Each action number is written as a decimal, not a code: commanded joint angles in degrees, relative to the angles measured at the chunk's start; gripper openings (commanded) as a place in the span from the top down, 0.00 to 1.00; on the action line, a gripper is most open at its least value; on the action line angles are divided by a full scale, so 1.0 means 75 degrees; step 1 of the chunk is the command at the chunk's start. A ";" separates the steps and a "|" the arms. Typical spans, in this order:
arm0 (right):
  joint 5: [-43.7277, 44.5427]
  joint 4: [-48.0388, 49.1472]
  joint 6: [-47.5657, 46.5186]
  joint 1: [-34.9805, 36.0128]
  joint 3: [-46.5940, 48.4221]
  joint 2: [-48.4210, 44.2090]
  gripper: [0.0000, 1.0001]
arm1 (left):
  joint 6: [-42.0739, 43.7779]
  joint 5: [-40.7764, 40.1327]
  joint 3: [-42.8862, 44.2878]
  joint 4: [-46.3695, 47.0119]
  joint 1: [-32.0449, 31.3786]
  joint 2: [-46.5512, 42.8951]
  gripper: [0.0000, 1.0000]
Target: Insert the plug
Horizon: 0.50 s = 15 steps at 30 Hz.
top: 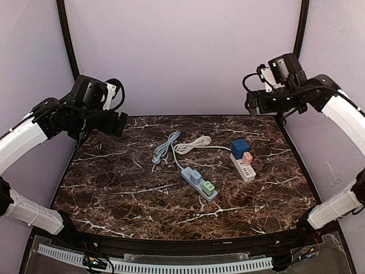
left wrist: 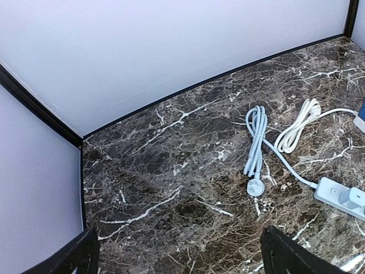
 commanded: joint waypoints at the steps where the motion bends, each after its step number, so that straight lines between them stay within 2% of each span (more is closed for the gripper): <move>1: 0.0399 0.1137 0.0384 -0.0521 -0.1327 -0.1331 0.01 | 0.0356 -0.0536 -0.0054 0.0232 0.0089 -0.0310 0.01; 6: -0.0614 0.1429 0.0811 -0.1097 -0.2398 -0.2500 0.01 | 0.0209 -0.0687 -0.0597 0.0467 0.0137 -0.0602 0.01; 15: -0.2207 0.1734 0.1490 -0.1842 -0.3761 -0.3672 0.01 | -0.0444 -0.0652 -0.1218 0.0475 0.0149 -0.1103 0.01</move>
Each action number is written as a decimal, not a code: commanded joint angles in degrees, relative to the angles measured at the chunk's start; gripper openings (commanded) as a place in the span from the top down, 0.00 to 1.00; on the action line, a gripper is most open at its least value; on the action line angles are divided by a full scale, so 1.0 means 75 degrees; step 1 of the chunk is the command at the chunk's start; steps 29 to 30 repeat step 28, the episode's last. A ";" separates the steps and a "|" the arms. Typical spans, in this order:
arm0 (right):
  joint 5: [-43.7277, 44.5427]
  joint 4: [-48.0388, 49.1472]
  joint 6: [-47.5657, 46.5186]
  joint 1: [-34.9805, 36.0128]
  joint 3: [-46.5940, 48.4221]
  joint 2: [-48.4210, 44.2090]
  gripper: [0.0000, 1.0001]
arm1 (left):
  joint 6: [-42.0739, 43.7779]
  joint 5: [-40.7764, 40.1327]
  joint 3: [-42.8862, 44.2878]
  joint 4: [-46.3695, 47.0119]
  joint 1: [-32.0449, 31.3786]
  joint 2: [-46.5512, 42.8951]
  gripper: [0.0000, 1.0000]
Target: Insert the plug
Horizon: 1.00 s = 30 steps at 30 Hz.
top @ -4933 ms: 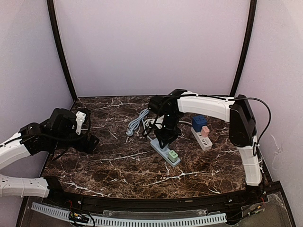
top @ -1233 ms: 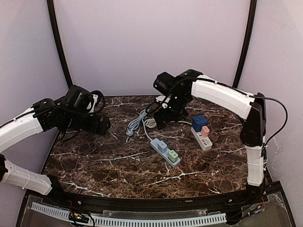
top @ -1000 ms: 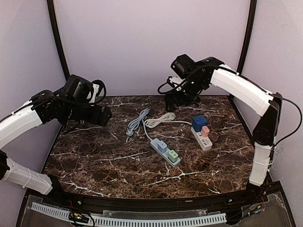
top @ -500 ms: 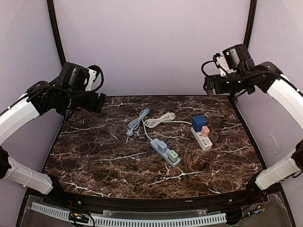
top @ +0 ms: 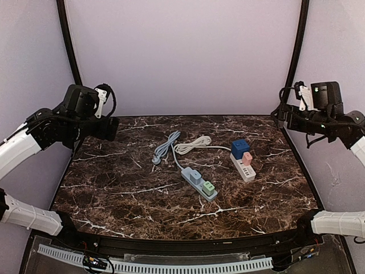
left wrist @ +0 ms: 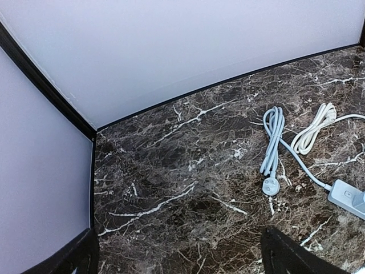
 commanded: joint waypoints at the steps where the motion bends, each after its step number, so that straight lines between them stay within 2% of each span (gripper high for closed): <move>1: -0.1038 0.0531 0.0491 -0.0298 -0.0622 -0.0461 0.01 | -0.0412 -0.0076 -0.0310 -0.0011 0.0053 -0.0356 0.01; 15: -0.1681 0.0798 0.0345 -0.0431 -0.0917 -0.0814 0.01 | -0.1343 0.0226 -0.0672 -0.0654 0.0053 -0.1131 0.01; 30: -0.1732 0.0912 0.0581 -0.0433 -0.1035 -0.0830 0.01 | -0.1457 0.0277 -0.0958 -0.1031 0.0055 -0.1831 0.01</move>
